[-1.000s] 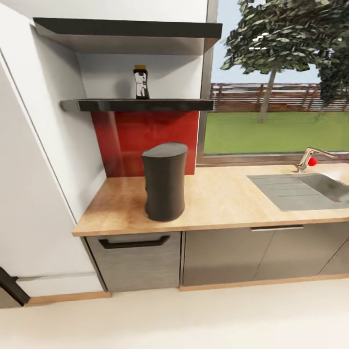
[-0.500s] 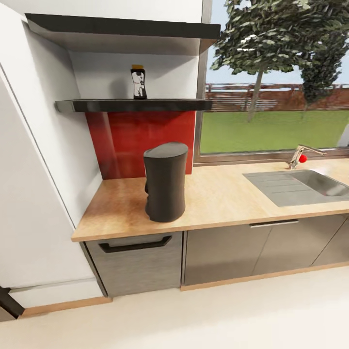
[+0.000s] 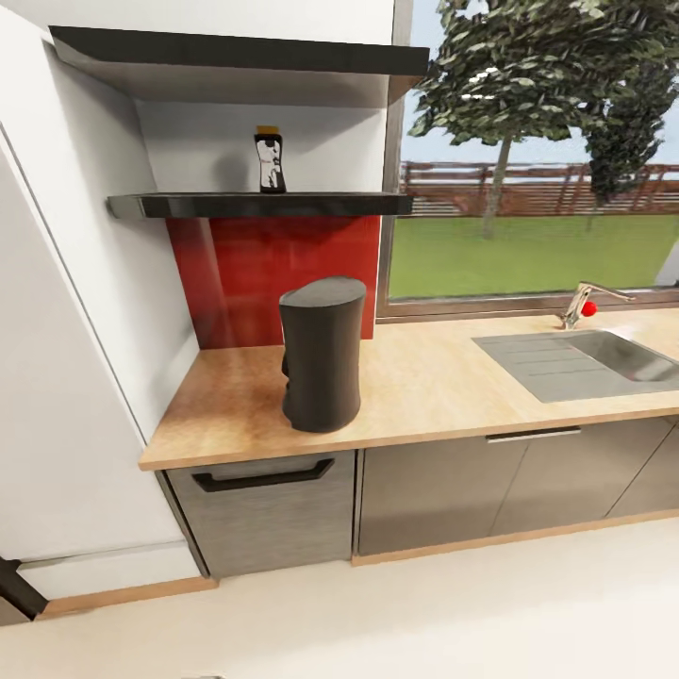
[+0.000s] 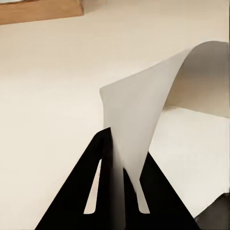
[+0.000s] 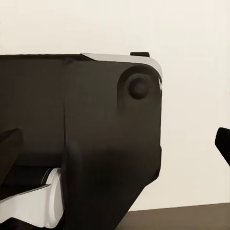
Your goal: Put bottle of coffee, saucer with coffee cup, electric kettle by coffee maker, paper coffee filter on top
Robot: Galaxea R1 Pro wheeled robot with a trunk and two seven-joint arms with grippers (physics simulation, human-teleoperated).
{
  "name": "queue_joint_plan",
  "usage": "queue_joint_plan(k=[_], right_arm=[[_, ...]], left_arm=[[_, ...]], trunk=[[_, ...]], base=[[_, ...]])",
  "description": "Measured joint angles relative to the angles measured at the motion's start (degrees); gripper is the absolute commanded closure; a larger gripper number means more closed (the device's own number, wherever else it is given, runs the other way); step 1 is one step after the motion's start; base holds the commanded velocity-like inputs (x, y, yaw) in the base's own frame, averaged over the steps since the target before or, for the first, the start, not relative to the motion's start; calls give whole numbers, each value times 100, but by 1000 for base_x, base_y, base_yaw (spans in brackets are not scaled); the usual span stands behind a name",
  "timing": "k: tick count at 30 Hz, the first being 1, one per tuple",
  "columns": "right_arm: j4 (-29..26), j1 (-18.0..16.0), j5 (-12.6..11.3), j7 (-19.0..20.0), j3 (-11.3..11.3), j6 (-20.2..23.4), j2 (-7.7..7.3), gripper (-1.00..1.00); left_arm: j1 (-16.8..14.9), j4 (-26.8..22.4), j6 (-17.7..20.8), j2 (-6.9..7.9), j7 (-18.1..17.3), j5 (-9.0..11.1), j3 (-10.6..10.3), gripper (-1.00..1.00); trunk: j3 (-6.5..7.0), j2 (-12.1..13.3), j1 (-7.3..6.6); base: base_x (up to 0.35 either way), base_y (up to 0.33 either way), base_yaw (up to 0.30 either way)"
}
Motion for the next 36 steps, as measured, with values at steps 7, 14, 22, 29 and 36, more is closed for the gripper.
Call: queue_joint_plan(k=[7, 14, 22, 29, 36], right_arm=[[11, 0, 10, -8, 0, -2, 8, -100], [25, 0, 20, -17, 5, -5, 5, -100], [26, 0, 22, -21, 25, -5, 5, -100], [26, 0, 22, -22, 32, -9, 9, -100], [26, 0, 22, -22, 32, -10, 9, -100]], left_arm=[[-47, -421, -232, 60, -726, 7, 10, 100], [-61, -1685, -228, 46, -1323, 40, 60, 100], [-165, -2704, -167, 69, -1967, 510, 72, 100], [-311, -3317, 448, 442, -2737, 987, 95, 100], [-510, -4013, 1379, 805, -3209, 1613, 93, 100]], trunk=[[0, 0, 0], [0, 0, 0], [0, 0, 0], [1, 0, 0], [1, 0, 0]], base=[[0, 0, 0], [0, 0, 0], [0, 0, 0], [0, 0, 0], [0, 0, 0]])
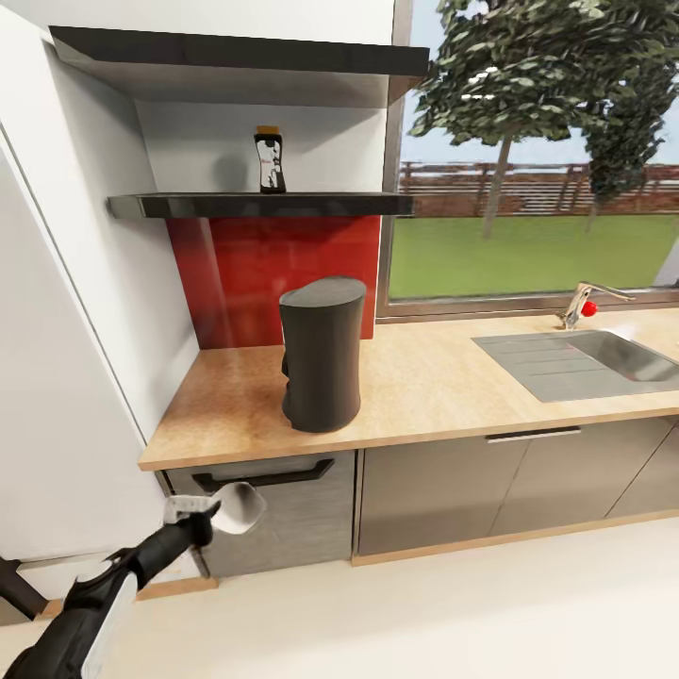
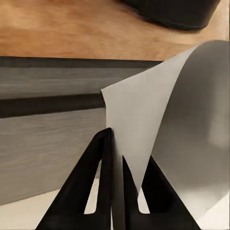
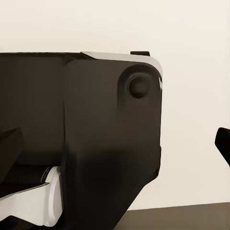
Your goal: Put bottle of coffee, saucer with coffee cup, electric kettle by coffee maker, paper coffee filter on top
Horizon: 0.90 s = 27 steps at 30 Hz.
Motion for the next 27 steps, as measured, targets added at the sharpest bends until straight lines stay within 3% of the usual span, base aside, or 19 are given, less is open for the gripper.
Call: queue_joint_plan(k=[4, 13, 17, 19, 22, 27], right_arm=[[0, 0, 0, 0, 0, -1, -1, -100], [0, 0, 0, 0, 0, -1, 0, -100], [0, 0, 0, 0, 0, -1, -1, -100], [0, 0, 0, 0, 0, -1, 0, -100], [0, 0, 0, 0, -1, -1, 0, -100], [0, 0, 0, 0, 0, -1, 0, -100]], left_arm=[[-358, -285, 887, 121, -163, 135, 0, 100], [-1779, -372, 2800, 157, -530, 186, -2, 100], [-2572, -301, 3563, 173, -472, 149, 4, 100], [-3098, -157, 4000, 260, -271, 123, 7, 100], [-3673, 164, 4234, 377, 125, 118, 7, 100], [-4346, 768, 4314, 547, 359, 112, 6, 100]], trunk=[[0, 0, 0], [0, 0, 0], [1, 0, 0], [1, 0, 0], [1, 0, 0], [0, 0, 0]], base=[[0, 0, 0], [0, 0, 0], [0, 0, 0], [0, 0, 0], [0, 0, 0], [0, 0, 0]])
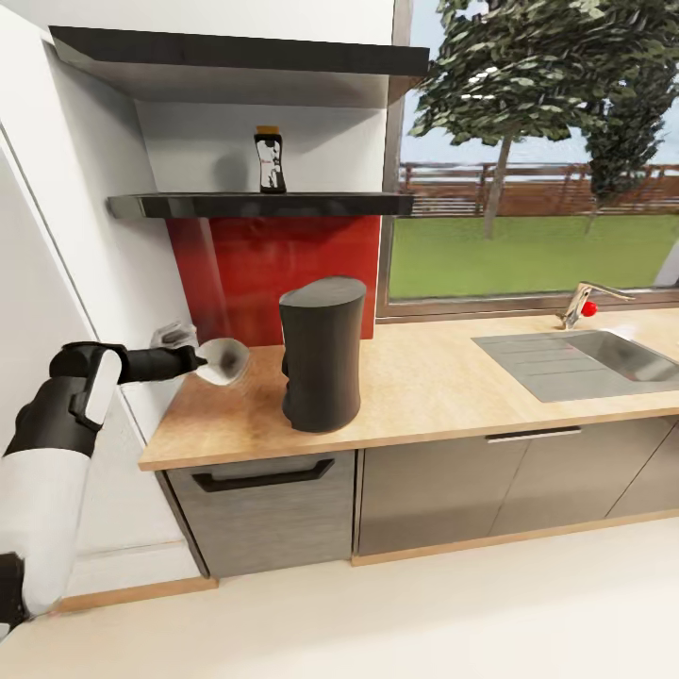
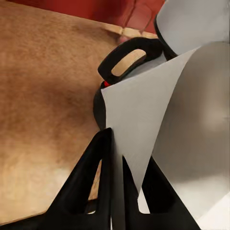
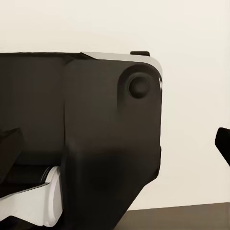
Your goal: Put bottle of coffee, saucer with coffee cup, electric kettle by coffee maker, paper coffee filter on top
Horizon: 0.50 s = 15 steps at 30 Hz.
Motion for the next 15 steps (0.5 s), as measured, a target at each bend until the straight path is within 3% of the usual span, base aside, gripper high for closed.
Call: queue_joint_plan(k=[2, 7, 11, 13, 15], right_arm=[[0, 0, 0, 0, 0, 0, 0, -100], [0, 0, -4, 0, -9, 2, 0, -100], [0, 0, -7, 0, -15, 8, 4, -100], [0, 0, -9, 0, -18, 8, 7, -100], [0, 0, -13, 0, -29, 16, 8, -100]], left_arm=[[-231, 288, 8, 103, 25, -1, -1, 100], [-700, 886, 14, 182, 267, 8, -4, 100], [-1186, 1340, 25, 123, 1069, 80, 78, 100], [-1523, 1721, 27, 20, 1597, 194, 283, 100], [-1864, 2181, 27, -137, 2152, 331, 633, 100]], trunk=[[0, 0, 0], [0, 0, 0], [0, 0, 0], [0, 0, 0], [0, 0, 0]], base=[[0, 0, 0], [0, 0, 0], [0, 0, 0], [0, 0, 0], [0, 0, 0]])
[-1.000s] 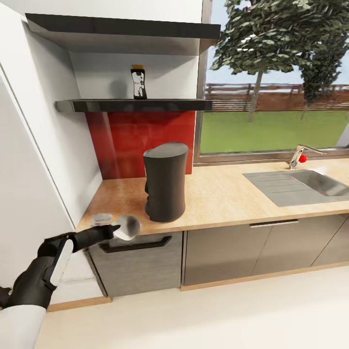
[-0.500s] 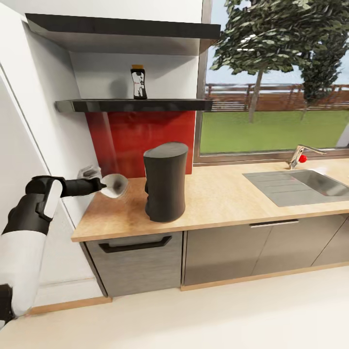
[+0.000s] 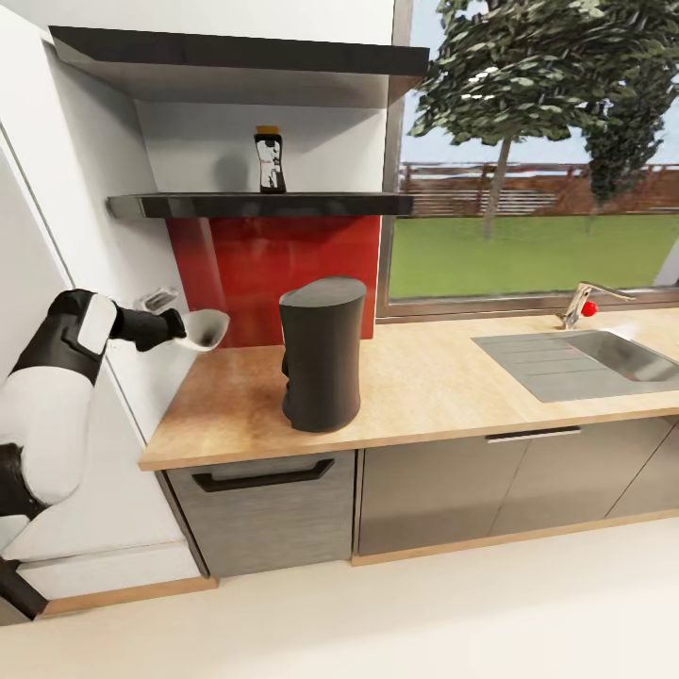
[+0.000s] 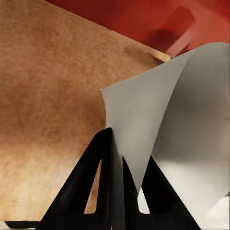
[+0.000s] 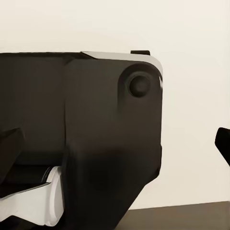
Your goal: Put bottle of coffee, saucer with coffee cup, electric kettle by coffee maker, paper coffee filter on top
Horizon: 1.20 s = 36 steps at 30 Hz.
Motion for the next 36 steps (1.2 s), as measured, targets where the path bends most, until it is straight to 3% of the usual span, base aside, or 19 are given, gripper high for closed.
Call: queue_joint_plan(k=[4, 7, 8, 12, 16, 22, 25, 30, 34, 36], right_arm=[[0, 0, -7, 1, -8, 2, 1, -100], [-1, 0, -10, 0, -10, 7, 1, -100], [-1, 0, -10, 0, -10, 8, 1, -100], [0, 0, -11, 0, -11, 8, 1, -100], [0, 0, -11, -2, -11, 11, 1, -100], [0, 0, -11, -5, -18, 7, 1, -100], [0, 0, -11, -7, -19, 5, 1, -100], [4, 0, -11, -8, -19, 10, 1, -100], [8, 0, -11, -10, -19, 11, -3, -100], [9, 0, -11, -10, -19, 10, -10, -100]], left_arm=[[-589, 630, -2, -173, 963, 97, 803, 100], [-941, 840, -2, -255, 1765, 348, 1394, 100], [-980, 858, -1, -263, 1879, 400, 1481, 100], [-1158, 912, 0, -290, 2545, 955, 1976, 100], [-1364, 926, -8, -282, 3099, 1580, 2107, 100], [-1883, 1240, -39, -295, 4028, 2075, 2168, 100], [-2068, 1472, -152, -291, 4179, 2290, 2179, 100], [-2241, 1605, -299, -286, 4316, 2894, 2175, 100], [-2261, 1616, -317, -283, 4551, 3196, 2170, 100], [-2259, 1615, -320, -286, 4669, 3251, 2172, 100]], trunk=[[0, -1, 0], [0, -1, 0], [0, 0, 0], [0, 0, 0], [0, -1, 0], [0, -1, 0], [0, -1, 0], [0, 0, 0], [0, 0, 0], [-1, 0, 0]], base=[[0, 0, 0], [0, 0, 0], [0, 0, 0], [0, 0, 0], [0, 0, 0], [0, 0, 0], [0, 0, 0], [0, 0, 0], [0, 0, -25], [0, 0, -145]])
